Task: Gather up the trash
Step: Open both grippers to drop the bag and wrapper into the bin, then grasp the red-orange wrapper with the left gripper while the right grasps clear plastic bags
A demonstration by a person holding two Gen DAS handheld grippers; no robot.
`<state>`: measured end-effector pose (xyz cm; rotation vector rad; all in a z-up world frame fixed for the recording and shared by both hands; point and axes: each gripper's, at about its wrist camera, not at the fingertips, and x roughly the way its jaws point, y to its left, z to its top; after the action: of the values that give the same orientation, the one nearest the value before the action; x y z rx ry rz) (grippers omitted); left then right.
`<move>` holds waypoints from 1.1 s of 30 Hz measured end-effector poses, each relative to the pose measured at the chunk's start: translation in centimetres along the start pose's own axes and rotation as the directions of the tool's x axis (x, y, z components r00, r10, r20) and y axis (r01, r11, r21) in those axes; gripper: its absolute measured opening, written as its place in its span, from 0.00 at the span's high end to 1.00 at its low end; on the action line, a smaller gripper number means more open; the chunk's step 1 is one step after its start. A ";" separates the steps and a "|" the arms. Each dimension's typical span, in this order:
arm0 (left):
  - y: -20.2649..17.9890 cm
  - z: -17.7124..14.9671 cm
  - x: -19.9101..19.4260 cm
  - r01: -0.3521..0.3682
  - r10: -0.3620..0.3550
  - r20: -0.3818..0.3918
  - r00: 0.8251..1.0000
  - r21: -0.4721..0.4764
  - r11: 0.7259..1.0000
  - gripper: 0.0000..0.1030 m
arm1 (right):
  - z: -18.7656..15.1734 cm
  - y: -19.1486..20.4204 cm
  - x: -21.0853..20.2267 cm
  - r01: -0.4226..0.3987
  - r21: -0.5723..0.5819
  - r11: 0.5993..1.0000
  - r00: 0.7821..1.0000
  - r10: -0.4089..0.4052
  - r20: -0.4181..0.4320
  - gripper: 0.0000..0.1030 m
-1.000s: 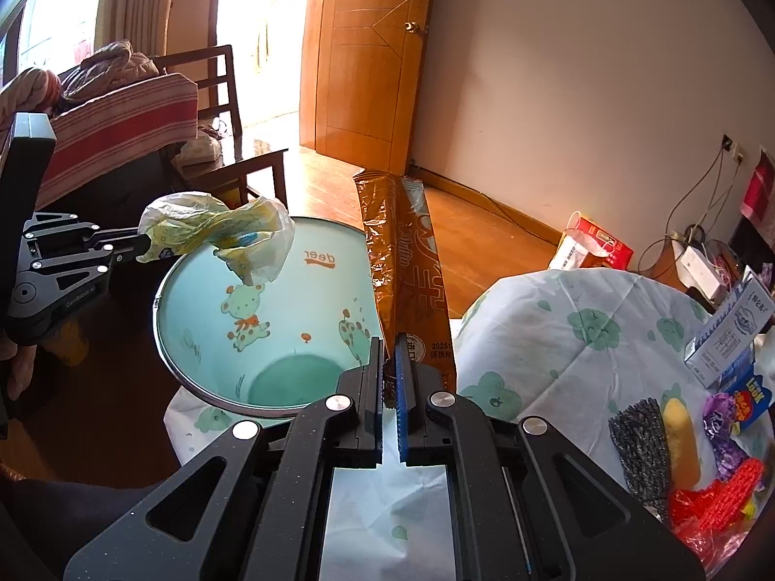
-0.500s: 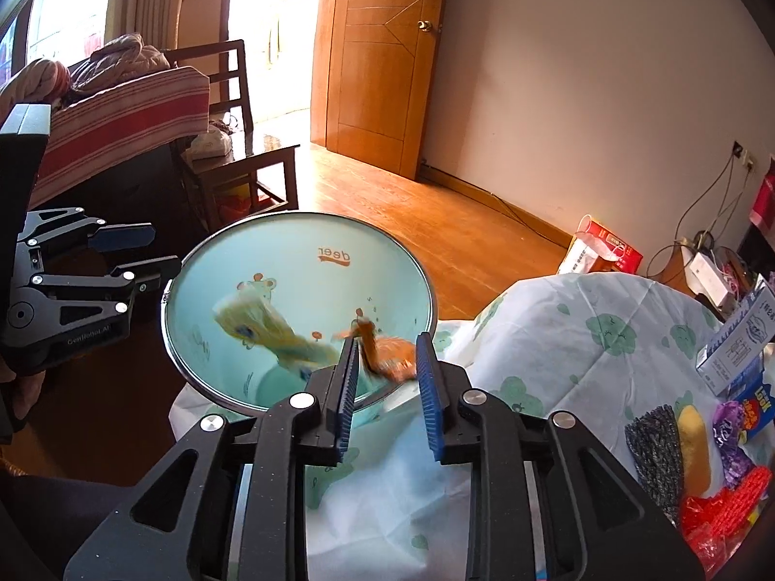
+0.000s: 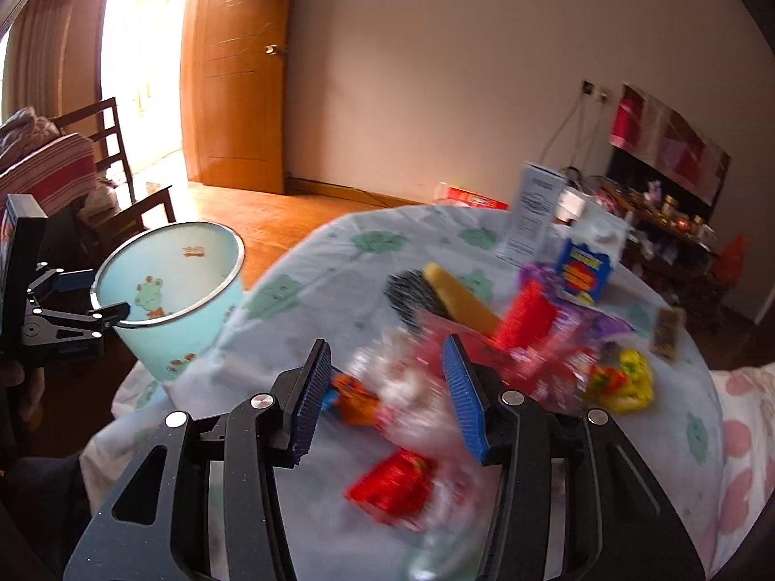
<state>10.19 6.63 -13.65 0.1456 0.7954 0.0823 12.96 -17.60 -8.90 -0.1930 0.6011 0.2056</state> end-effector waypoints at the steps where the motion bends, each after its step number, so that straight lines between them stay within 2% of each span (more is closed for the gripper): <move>1: -1.0 0.1 -0.1 0.015 -0.015 0.002 1.000 0.014 1.000 0.28 | -1.1 -1.4 -0.6 0.032 0.024 0.999 0.999 -0.031 -0.014 0.52; 4: -3.8 0.3 -0.2 0.048 -0.049 0.006 0.999 0.051 0.998 0.28 | -3.9 -4.4 -2.0 0.077 0.103 0.992 0.996 -0.073 -0.042 0.52; 8: -6.5 0.8 -0.6 0.083 -0.084 0.017 0.996 0.072 0.994 0.28 | -6.0 -5.2 -2.9 0.046 0.168 0.985 0.999 -0.041 -0.029 0.52; 12: -7.5 1.2 -1.1 0.082 -0.084 0.028 0.996 0.078 0.994 0.27 | -5.5 -3.5 -1.8 -0.010 0.123 0.992 1.000 0.010 -0.005 0.53; 16: -6.3 1.4 -1.2 0.056 -0.057 0.034 0.998 0.054 0.997 0.27 | -3.6 -1.6 0.7 -0.041 0.082 0.996 0.999 0.042 -0.012 0.53; 18: -5.3 1.7 -1.1 0.048 -0.049 0.033 0.998 0.027 0.998 0.27 | -3.2 -1.4 1.9 -0.057 0.093 0.994 0.998 0.060 -0.036 0.62; 19: -4.8 1.9 -1.1 0.043 -0.044 0.034 0.998 0.015 0.999 0.27 | -3.2 -1.4 2.5 -0.071 0.097 0.993 0.995 0.076 -0.058 0.73; 21: -3.9 2.2 -1.2 0.040 -0.040 0.040 0.998 -0.006 0.999 0.27 | -3.4 -1.2 2.7 -0.099 0.096 0.990 0.992 0.105 -0.066 0.79; 25: -3.4 2.7 -1.7 0.051 -0.049 0.060 0.997 -0.025 0.998 0.27 | -3.2 -1.0 0.8 -0.119 0.091 0.989 0.992 0.122 -0.025 0.83; 30: -6.0 3.0 -2.8 0.108 -0.109 0.075 0.991 0.024 0.994 0.27 | -2.0 -2.0 -3.2 -0.125 0.108 0.986 0.991 0.120 0.052 0.83; 33: -8.5 3.3 -3.2 0.163 -0.167 0.079 0.983 0.059 0.985 0.27 | -1.8 -3.1 -5.0 -0.065 0.121 0.991 0.995 0.056 0.078 0.83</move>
<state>10.45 -2.45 -10.45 0.1310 0.7231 -0.1010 8.69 -21.67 -7.12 -0.0476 0.5443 0.2328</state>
